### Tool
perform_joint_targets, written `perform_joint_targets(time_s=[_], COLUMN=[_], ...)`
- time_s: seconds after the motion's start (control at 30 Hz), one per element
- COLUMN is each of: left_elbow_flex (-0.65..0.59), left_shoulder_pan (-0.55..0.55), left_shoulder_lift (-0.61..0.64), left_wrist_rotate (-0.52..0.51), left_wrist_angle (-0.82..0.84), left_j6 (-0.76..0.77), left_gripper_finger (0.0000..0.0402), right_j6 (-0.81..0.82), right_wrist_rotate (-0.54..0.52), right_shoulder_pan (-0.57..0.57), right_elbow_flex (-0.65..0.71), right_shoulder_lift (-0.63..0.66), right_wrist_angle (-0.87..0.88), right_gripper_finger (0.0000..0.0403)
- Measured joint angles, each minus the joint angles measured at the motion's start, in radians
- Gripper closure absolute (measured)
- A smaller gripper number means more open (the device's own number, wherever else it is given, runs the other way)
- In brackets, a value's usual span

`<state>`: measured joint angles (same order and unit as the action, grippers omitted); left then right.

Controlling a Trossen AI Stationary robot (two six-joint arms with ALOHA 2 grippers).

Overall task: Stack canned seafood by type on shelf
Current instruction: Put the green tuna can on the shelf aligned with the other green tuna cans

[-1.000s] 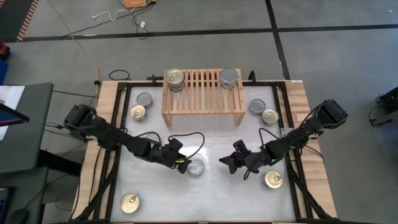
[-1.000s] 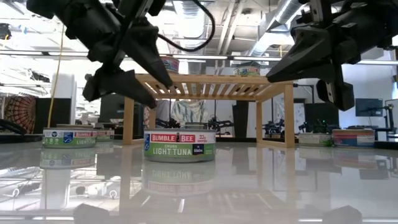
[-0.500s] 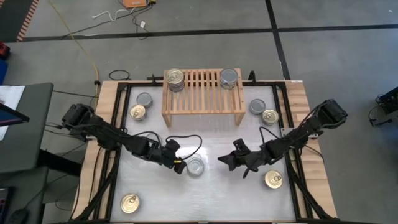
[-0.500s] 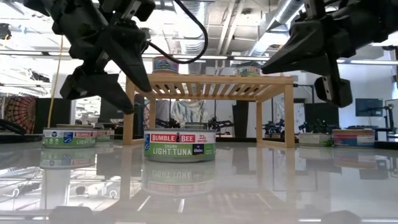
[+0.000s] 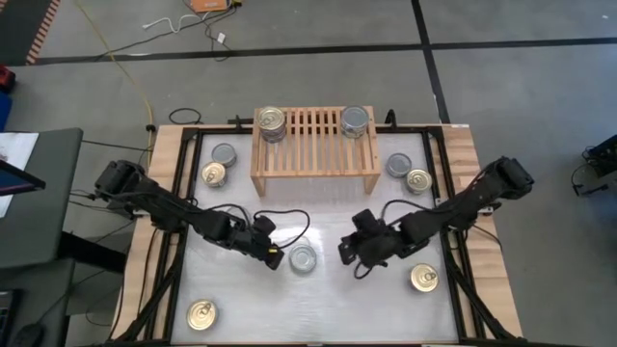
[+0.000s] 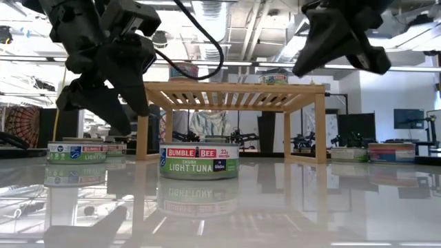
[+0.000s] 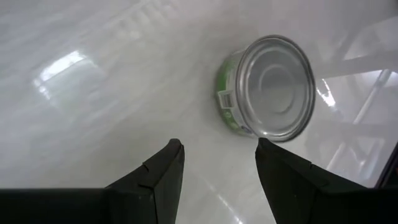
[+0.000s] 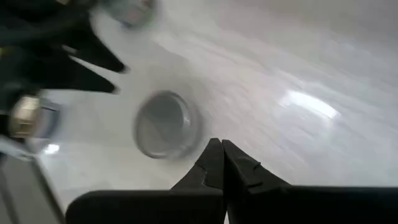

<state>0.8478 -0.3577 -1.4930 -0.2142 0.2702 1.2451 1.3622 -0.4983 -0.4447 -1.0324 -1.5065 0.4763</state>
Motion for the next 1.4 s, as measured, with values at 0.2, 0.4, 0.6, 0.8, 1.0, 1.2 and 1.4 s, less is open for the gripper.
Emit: perform_joint_targets(time_s=[0.2,0.4,0.6,0.8,1.0,1.2,1.4], left_elbow_flex=[0.000,0.000,0.000,0.000,0.000,0.000,-0.001], left_shoulder_pan=[0.011,-0.002,-0.005,-0.005,-0.005,-0.005,-0.002], left_shoulder_lift=[0.009,0.009,0.009,0.009,0.009,0.008,0.000], left_wrist_rotate=[-0.004,-0.003,-0.004,-0.011,-0.011,-0.011,-0.010], left_wrist_angle=[0.002,0.001,-0.012,-0.045,-0.050,-0.053,-0.061], left_j6=[-0.008,-0.028,-0.009,-0.013,-0.005,0.015,0.021], left_gripper_finger=[0.0212,0.0212,0.0212,0.0212,0.0212,0.0212,0.0212], right_j6=[-0.005,0.025,0.015,-0.096,-0.114,-0.079,-0.076], right_wrist_rotate=[0.137,0.136,0.134,0.134,0.137,0.144,0.230], right_shoulder_pan=[0.023,0.024,0.049,0.070,0.082,0.098,0.103], right_elbow_flex=[-0.109,-0.142,-0.143,-0.143,-0.143,-0.143,-0.143], right_shoulder_lift=[-0.167,-0.250,-0.249,-0.253,-0.281,-0.293,-0.381], right_wrist_angle=[0.097,0.090,0.079,-0.007,-0.065,-0.105,-0.252], right_gripper_finger=[0.0381,0.0357,0.0318,0.0261,0.0190,0.0148,0.0149])
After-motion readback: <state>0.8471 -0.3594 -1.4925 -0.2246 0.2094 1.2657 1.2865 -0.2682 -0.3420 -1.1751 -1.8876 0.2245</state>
